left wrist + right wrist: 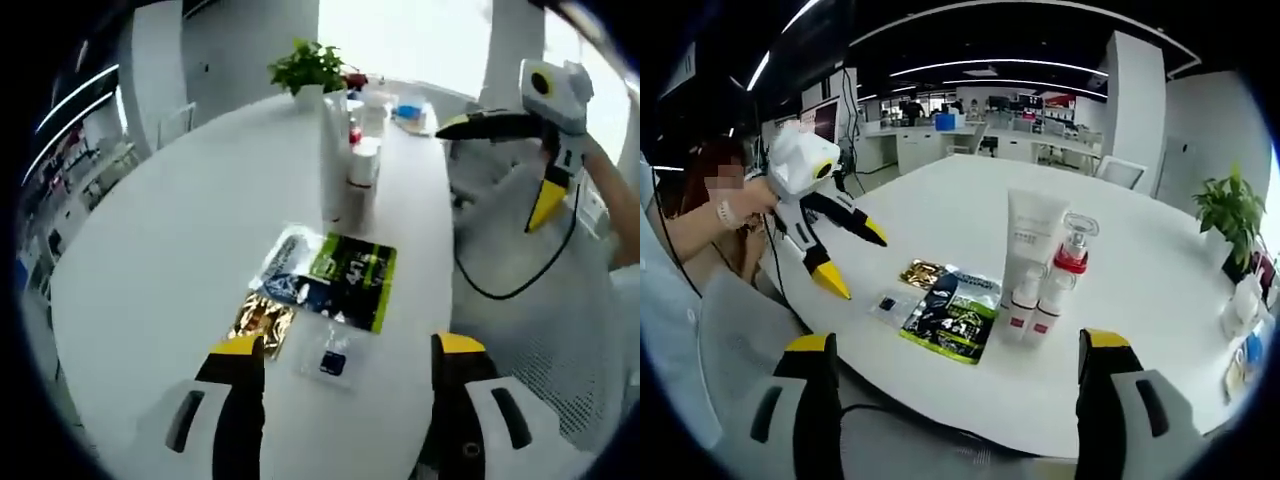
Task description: Arrange the skincare products in the storage area until every visible bottle or jar stands upright without overlapping.
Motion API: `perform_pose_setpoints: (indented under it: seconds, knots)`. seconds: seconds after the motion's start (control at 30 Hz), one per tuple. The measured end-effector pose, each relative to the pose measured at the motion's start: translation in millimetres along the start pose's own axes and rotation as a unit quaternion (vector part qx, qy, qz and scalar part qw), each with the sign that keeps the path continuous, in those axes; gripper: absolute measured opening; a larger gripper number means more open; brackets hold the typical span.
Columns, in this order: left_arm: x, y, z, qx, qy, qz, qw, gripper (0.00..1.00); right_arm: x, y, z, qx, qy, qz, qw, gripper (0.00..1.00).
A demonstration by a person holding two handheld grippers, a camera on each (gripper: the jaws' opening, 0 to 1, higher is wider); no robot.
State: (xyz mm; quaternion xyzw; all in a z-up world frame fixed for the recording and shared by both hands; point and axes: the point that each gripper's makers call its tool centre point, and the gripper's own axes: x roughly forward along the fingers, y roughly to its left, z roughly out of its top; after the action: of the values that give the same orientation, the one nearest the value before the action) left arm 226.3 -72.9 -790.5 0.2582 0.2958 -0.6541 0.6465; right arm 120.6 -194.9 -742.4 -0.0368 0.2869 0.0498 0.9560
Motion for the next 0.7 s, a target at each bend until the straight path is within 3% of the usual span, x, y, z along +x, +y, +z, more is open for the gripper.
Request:
perform_pose_setpoints:
  seconds: [0.23,0.5,0.57,0.7]
  knots:
    - [-28,2.5,6.4,-0.027,-0.042,0.044,0.9978,0.73,-3,-8,0.6,-0.014,-0.003,-0.010,0.9999,0.99]
    - [-59,2.8,11.5,-0.079,-0.117,0.119,0.9828,0.85,-7,-26,-12.7,0.009,-0.026,-0.046,0.9986,0.99]
    - [-62,9.3,2.8,-0.087,-0.112,0.147,0.9789,0.91,-7,-31,-18.8,0.009,-0.024,-0.061,0.9978,0.99]
    - [-60,-1.6,-6.8,-0.078,-0.106,0.149,0.9800,0.96,-4,-35,-25.6,0.007,-0.025,-0.070,0.9972,0.99]
